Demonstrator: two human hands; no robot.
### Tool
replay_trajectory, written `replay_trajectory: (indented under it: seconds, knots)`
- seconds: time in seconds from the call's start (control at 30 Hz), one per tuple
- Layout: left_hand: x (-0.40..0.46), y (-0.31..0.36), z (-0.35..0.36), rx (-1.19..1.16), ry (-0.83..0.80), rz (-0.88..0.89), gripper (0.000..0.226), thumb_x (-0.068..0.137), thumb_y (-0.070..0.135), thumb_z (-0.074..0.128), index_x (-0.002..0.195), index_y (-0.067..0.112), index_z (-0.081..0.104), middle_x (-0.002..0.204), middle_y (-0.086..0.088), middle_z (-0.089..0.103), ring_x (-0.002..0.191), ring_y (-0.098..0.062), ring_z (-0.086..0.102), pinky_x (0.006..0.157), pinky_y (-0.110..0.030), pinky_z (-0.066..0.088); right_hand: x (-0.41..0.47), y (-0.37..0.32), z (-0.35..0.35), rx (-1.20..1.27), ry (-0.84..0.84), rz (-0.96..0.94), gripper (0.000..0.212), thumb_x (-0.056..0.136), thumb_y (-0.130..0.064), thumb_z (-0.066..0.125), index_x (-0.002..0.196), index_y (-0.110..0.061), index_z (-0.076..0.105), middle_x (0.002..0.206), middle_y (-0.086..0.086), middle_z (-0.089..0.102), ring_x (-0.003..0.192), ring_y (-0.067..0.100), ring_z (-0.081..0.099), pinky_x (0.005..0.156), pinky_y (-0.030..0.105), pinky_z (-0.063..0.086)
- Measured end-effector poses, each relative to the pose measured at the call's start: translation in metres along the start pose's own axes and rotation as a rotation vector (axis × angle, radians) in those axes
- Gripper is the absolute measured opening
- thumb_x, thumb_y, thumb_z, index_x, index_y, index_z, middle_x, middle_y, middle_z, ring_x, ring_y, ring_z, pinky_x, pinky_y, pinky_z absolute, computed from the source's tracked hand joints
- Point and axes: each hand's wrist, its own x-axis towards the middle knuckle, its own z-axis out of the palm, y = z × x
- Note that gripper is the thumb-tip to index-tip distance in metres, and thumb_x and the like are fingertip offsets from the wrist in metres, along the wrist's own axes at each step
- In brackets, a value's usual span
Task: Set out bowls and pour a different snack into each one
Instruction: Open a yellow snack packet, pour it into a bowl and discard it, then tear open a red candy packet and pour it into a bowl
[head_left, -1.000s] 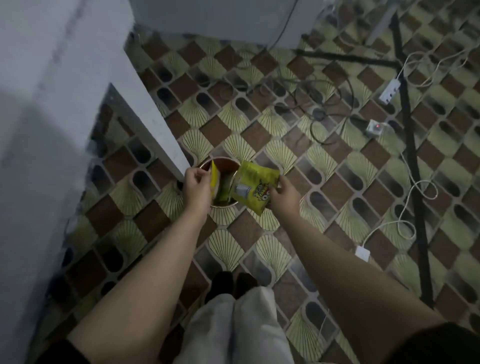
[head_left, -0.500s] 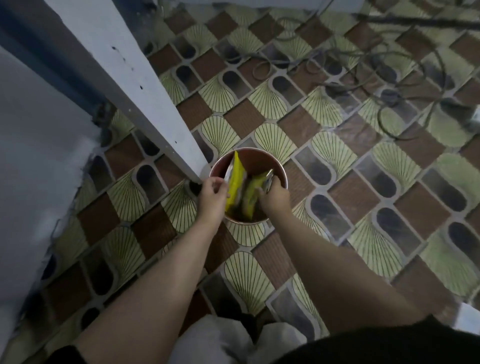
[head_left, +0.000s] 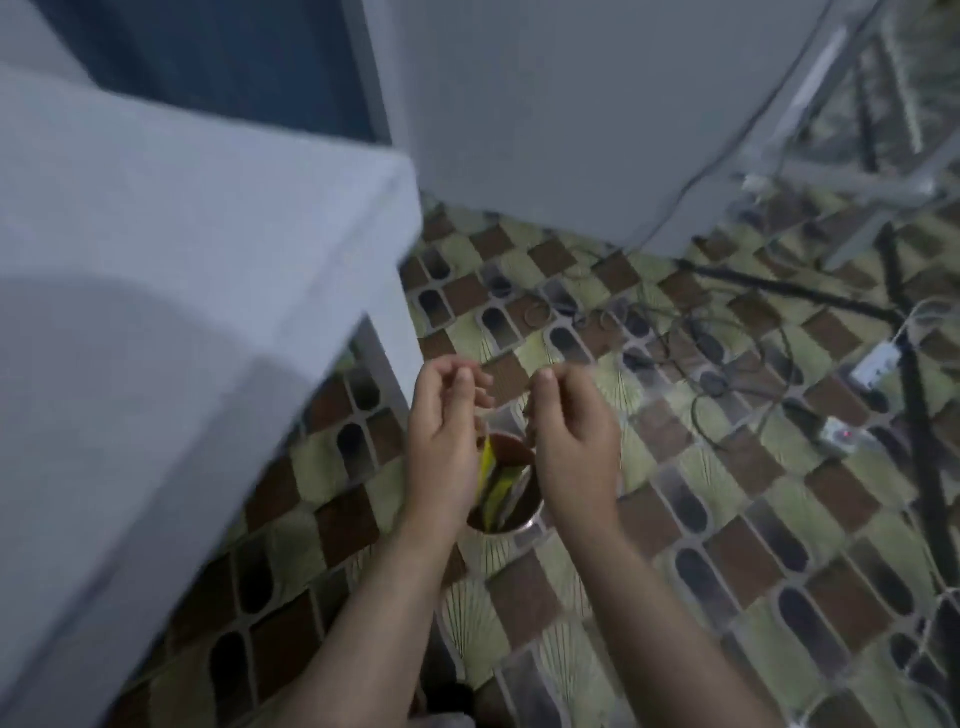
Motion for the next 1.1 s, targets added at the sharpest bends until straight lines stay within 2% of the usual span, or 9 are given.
replay_trajectory:
  seconds: [0.07, 0.2, 0.27, 0.37, 0.47, 0.53, 0.67, 0.93, 1.1]
  knots:
    - [-0.014, 0.069, -0.020, -0.001, 0.048, 0.124, 0.018, 0.103, 0.024, 0.042, 0.095, 0.024, 0.058, 0.089, 0.007, 0.065, 0.082, -0.011, 0.062, 0.075, -0.028, 0.052, -0.003, -0.075, 0.000, 0.065, -0.091, -0.119, 0.022, 0.102, -0.020, 0.051, 0.081, -0.018, 0.060, 0.065, -0.004, 0.057, 0.060, 0.021, 0.055, 0.054, 0.038, 0.046]
    - [-0.050, 0.187, -0.096, 0.016, 0.216, 0.303, 0.017, 0.103, 0.026, 0.042, 0.095, 0.026, 0.057, 0.086, 0.013, 0.064, 0.080, -0.007, 0.062, 0.075, -0.022, 0.053, -0.031, -0.211, 0.026, 0.176, -0.254, -0.299, 0.017, 0.100, -0.021, 0.055, 0.086, -0.018, 0.065, 0.072, -0.013, 0.062, 0.068, 0.010, 0.059, 0.059, 0.033, 0.050]
    - [-0.069, 0.224, -0.143, 0.041, 0.307, 0.385, 0.015, 0.098, 0.031, 0.043, 0.093, 0.026, 0.056, 0.085, 0.013, 0.063, 0.081, -0.009, 0.061, 0.073, -0.020, 0.052, -0.054, -0.259, 0.048, 0.237, -0.337, -0.331, 0.017, 0.099, -0.020, 0.056, 0.086, -0.016, 0.065, 0.073, -0.012, 0.063, 0.070, 0.013, 0.061, 0.062, 0.042, 0.055]
    - [-0.106, 0.257, -0.226, 0.074, 0.491, 0.463, 0.014, 0.097, 0.027, 0.043, 0.089, 0.026, 0.055, 0.080, 0.015, 0.061, 0.078, -0.009, 0.059, 0.073, -0.027, 0.050, -0.102, -0.315, 0.094, 0.288, -0.506, -0.382, 0.016, 0.097, -0.025, 0.057, 0.085, -0.017, 0.064, 0.073, -0.004, 0.063, 0.069, 0.022, 0.060, 0.063, 0.042, 0.055]
    - [-0.154, 0.267, -0.311, 0.118, 0.716, 0.535, 0.015, 0.100, 0.015, 0.043, 0.092, 0.022, 0.054, 0.081, 0.011, 0.061, 0.076, -0.010, 0.057, 0.071, -0.025, 0.048, -0.164, -0.354, 0.148, 0.403, -0.711, -0.376, 0.015, 0.097, -0.025, 0.059, 0.085, -0.016, 0.059, 0.075, 0.006, 0.060, 0.068, 0.026, 0.056, 0.053, 0.029, 0.053]
    - [-0.188, 0.264, -0.365, 0.131, 0.894, 0.566, 0.014, 0.097, 0.009, 0.046, 0.096, 0.022, 0.052, 0.085, 0.003, 0.061, 0.076, -0.010, 0.057, 0.070, -0.019, 0.046, -0.213, -0.374, 0.185, 0.460, -0.845, -0.339, 0.017, 0.099, -0.025, 0.056, 0.086, -0.013, 0.057, 0.071, 0.005, 0.058, 0.061, 0.017, 0.054, 0.053, 0.023, 0.050]
    - [-0.253, 0.250, -0.460, 0.137, 1.183, 0.547, 0.019, 0.094, 0.006, 0.048, 0.096, 0.024, 0.049, 0.086, -0.001, 0.060, 0.078, -0.013, 0.056, 0.070, -0.021, 0.044, -0.309, -0.399, 0.249, 0.518, -1.018, -0.299, 0.022, 0.102, -0.024, 0.049, 0.086, -0.010, 0.055, 0.066, 0.003, 0.057, 0.053, 0.014, 0.050, 0.052, 0.024, 0.047]
    - [-0.342, 0.213, -0.625, 0.285, 1.468, 0.373, 0.011, 0.096, 0.008, 0.049, 0.102, 0.017, 0.049, 0.086, 0.009, 0.056, 0.069, 0.005, 0.051, 0.064, -0.011, 0.041, -0.455, -0.416, 0.370, 0.469, -1.178, -0.295, 0.015, 0.101, -0.018, 0.043, 0.092, -0.015, 0.055, 0.066, 0.002, 0.059, 0.054, 0.015, 0.050, 0.048, 0.024, 0.046]
    - [-0.351, 0.191, -0.726, 0.411, 1.476, 0.175, 0.004, 0.097, 0.016, 0.049, 0.100, 0.017, 0.052, 0.092, 0.003, 0.057, 0.081, -0.009, 0.055, 0.062, -0.007, 0.042, -0.507, -0.407, 0.453, 0.300, -1.183, -0.441, 0.016, 0.101, -0.024, 0.044, 0.093, -0.017, 0.055, 0.067, 0.002, 0.063, 0.054, 0.014, 0.054, 0.055, 0.038, 0.051]
